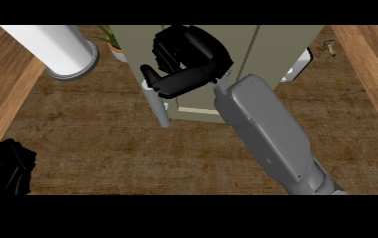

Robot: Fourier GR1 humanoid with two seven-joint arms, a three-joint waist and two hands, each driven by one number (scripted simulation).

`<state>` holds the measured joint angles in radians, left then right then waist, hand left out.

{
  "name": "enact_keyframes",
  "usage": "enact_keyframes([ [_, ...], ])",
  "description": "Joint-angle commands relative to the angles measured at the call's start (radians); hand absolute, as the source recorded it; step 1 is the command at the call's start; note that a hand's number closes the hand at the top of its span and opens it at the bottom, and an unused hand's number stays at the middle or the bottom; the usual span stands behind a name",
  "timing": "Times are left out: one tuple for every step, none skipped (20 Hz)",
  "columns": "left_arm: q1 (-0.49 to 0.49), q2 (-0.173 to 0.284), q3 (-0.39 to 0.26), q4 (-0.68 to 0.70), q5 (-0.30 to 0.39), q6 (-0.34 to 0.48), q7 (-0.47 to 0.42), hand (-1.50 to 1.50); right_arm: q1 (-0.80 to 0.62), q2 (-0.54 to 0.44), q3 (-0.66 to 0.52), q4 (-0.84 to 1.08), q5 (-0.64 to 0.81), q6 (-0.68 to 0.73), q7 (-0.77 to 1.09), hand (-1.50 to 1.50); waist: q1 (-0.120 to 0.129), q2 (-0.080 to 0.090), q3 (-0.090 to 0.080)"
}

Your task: Pick up the wine, place it into the cabinet and close the cabinet

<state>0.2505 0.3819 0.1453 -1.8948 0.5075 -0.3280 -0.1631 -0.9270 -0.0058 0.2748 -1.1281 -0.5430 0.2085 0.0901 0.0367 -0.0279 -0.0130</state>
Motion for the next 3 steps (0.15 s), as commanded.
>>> enact_keyframes([
  [0.021,-0.021,-0.016,-0.021,-0.021,0.005,-0.006,1.5,-0.024,-0.091,-0.115,0.135,0.008,-0.031,-0.012,1.5,-0.008,0.036,0.013],
  [-0.022,0.005,0.007,0.0,-0.004,-0.007,-0.002,1.5,-0.047,-0.077,-0.112,0.15,0.028,-0.044,-0.034,1.5,-0.011,0.039,0.012],
  [0.015,-0.007,-0.002,-0.01,0.004,-0.012,0.0,1.5,-0.044,-0.097,-0.119,0.157,0.02,-0.034,-0.016,1.5,-0.005,0.038,0.012],
])
